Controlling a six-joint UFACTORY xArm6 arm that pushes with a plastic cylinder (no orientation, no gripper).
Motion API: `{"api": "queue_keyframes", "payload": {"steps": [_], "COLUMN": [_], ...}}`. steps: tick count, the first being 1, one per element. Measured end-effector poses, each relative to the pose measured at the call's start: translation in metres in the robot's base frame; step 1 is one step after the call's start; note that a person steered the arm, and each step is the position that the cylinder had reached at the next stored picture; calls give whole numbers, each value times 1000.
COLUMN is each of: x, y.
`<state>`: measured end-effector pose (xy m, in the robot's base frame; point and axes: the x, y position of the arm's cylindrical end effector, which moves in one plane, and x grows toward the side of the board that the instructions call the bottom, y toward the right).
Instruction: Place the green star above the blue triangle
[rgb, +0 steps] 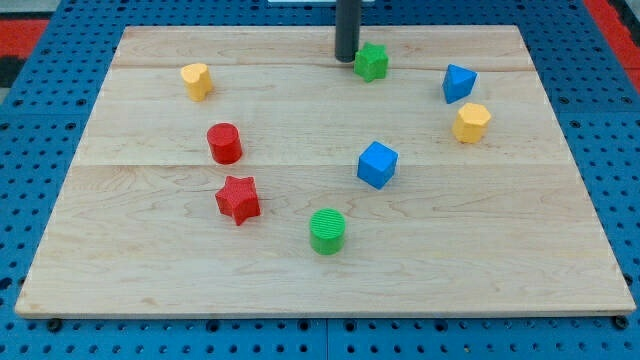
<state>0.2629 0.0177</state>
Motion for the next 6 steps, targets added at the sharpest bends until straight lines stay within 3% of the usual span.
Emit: {"api": "queue_keyframes", "payload": {"steps": [1, 6], "x": [18, -21], "y": [-2, 120]}}
